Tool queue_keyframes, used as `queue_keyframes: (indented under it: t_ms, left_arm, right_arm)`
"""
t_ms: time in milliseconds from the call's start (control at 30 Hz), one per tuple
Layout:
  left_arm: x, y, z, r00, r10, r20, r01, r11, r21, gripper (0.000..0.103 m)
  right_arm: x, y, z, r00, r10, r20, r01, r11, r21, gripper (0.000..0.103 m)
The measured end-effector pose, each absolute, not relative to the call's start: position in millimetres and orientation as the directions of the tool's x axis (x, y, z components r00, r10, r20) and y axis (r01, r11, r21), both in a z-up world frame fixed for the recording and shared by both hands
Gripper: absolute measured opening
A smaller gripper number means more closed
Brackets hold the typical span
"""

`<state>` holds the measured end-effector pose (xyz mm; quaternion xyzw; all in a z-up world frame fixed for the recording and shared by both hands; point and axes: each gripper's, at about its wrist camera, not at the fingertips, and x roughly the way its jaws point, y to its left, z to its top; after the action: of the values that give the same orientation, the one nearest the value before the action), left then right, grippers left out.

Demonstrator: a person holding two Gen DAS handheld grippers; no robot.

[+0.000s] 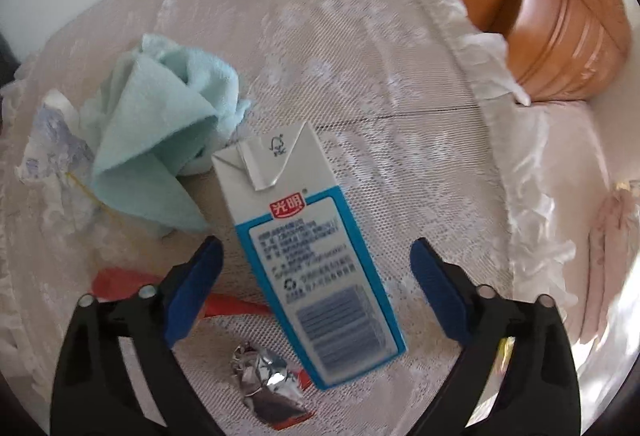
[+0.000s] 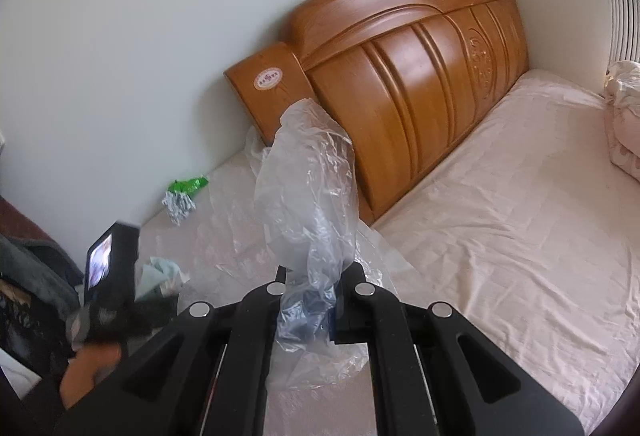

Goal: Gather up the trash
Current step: 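Grasp the clear plastic bag with the right tool while the left tool grasps the milk carton, then drop the plastic bag into the wastebasket with the right tool while the left tool drops the milk carton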

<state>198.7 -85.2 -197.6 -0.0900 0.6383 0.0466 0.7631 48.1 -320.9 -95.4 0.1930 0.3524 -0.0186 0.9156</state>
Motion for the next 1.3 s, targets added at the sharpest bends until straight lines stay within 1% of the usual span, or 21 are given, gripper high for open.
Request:
queue_keyframes:
  t_ms: [67, 200, 267, 467, 633, 800, 900, 967, 1067, 1167, 1200, 1300]
  left_arm:
    - [201.2, -85.3, -201.9, 0.177, -0.020, -0.984, -0.193, 0.980, -0.055, 0.062]
    - [202.3, -84.4, -202.6, 0.188, 0.006, -0.982, -0.183, 0.983, -0.029, 0.053]
    - [198.8, -82.8, -198.0, 0.203, -0.004, -0.979, -0.166, 0.985, -0.039, 0.045]
    - [182.7, -81.5, -173.3, 0.274, -0.032, -0.961, -0.081, 0.995, -0.057, 0.045]
    - [160.0, -83.1, -145.3, 0.323, -0.103, -0.941, 0.015, 0.995, -0.104, 0.045]
    - [115.6, -94.4, -100.1, 0.398, -0.166, -0.902, 0.203, 0.975, -0.090, 0.045]
    - [84.0, -105.0, -84.3, 0.397, -0.218, -0.891, 0.313, 0.945, -0.091, 0.045]
    - [56.9, -115.5, -79.7, 0.366, -0.270, -0.891, 0.401, 0.909, -0.111, 0.045]
    - [22.5, -128.6, -80.6, 0.325, -0.319, -0.890, 0.498, 0.858, -0.125, 0.045]
    - [-10.2, -148.3, -86.0, 0.272, -0.362, -0.891, 0.593, 0.793, -0.141, 0.045]
    - [-19.2, -154.2, -88.9, 0.254, -0.372, -0.893, 0.618, 0.772, -0.146, 0.045]
    - [-42.0, -170.8, -97.8, 0.207, -0.384, -0.900, 0.679, 0.719, -0.150, 0.045]
  right_arm:
    - [39.4, -323.7, -100.4, 0.743, 0.106, -0.660, 0.176, 0.922, 0.346, 0.005]
    - [24.6, -330.2, -106.8, 0.730, 0.111, -0.674, 0.196, 0.911, 0.363, 0.005]
    - [16.4, -331.4, -107.1, 0.727, 0.105, -0.678, 0.207, 0.909, 0.362, 0.005]
    - [-5.6, -334.1, -97.8, 0.741, 0.072, -0.668, 0.237, 0.902, 0.360, 0.005]
    - [-29.6, -327.4, -84.1, 0.758, 0.025, -0.651, 0.255, 0.908, 0.333, 0.005]
    - [-68.7, -320.5, -73.9, 0.763, -0.049, -0.645, 0.298, 0.912, 0.283, 0.005]
    - [-100.1, -315.8, -72.9, 0.750, -0.099, -0.655, 0.340, 0.906, 0.252, 0.005]
    - [-120.2, -314.5, -74.5, 0.734, -0.131, -0.666, 0.371, 0.899, 0.232, 0.005]
    - [-151.3, -315.3, -82.7, 0.693, -0.180, -0.698, 0.426, 0.883, 0.195, 0.005]
    - [-178.7, -320.9, -102.6, 0.630, -0.223, -0.744, 0.487, 0.860, 0.155, 0.007]
    - [-187.8, -324.1, -115.9, 0.598, -0.235, -0.766, 0.508, 0.851, 0.136, 0.007]
    - [-198.9, -334.3, -161.5, 0.535, -0.219, -0.816, 0.547, 0.826, 0.137, 0.007]
